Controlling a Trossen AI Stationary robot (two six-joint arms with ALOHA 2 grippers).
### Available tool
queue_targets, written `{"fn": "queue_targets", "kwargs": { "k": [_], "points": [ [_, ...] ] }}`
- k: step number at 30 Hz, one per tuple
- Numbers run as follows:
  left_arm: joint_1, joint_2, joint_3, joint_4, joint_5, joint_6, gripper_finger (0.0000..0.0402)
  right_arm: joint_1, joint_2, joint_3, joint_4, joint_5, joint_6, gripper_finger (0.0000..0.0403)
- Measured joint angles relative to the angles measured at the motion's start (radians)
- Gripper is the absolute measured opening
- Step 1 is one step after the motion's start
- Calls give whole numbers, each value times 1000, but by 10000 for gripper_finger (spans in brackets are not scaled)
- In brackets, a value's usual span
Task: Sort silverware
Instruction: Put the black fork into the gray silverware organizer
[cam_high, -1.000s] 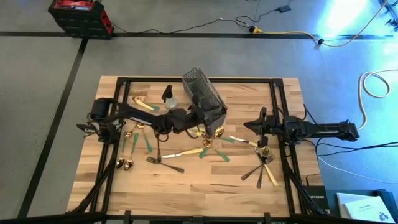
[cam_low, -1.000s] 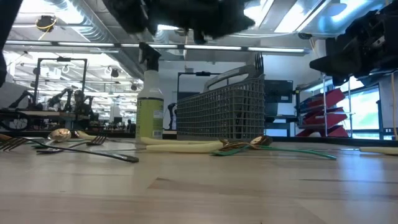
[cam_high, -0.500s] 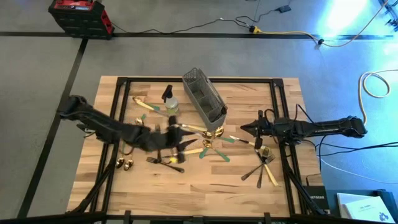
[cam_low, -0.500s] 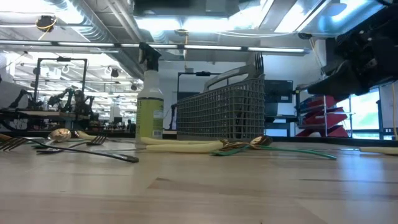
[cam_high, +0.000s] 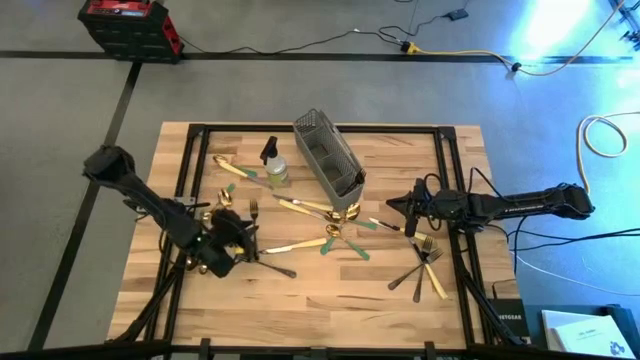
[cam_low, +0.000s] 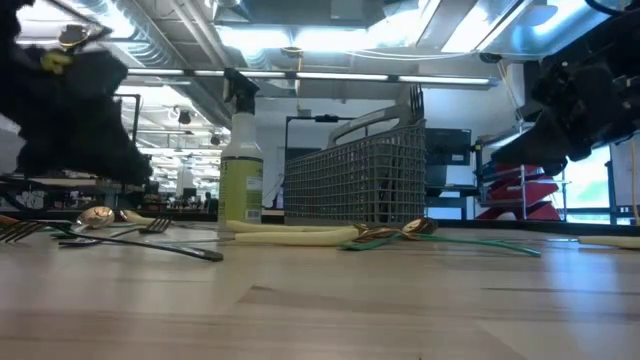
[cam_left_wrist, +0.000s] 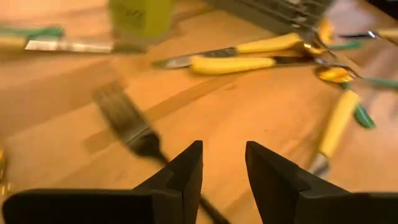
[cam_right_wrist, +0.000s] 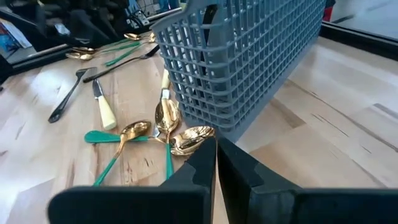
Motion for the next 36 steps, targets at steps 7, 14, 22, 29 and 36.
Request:
{"fn": "queue_targets", "kwargs": {
  "k": [7, 14, 22, 29, 36],
  "points": [
    [42, 44, 20, -132, 107, -56, 107, 0, 0, 0, 31, 0, 1, 0],
    [83, 74, 28, -110, 134, -55, 107, 0, 0, 0, 32, 0, 1, 0],
    [117, 77, 27, 30, 140, -156, 107, 0, 0, 0, 32, 0, -6, 0],
    [145, 77, 28, 54, 169, -203, 107, 0, 0, 0, 32, 0, -6, 0],
    [151, 77, 60, 42, 272, -89, 109, 0, 0, 0, 30, 0, -7, 0]
  ]
}}
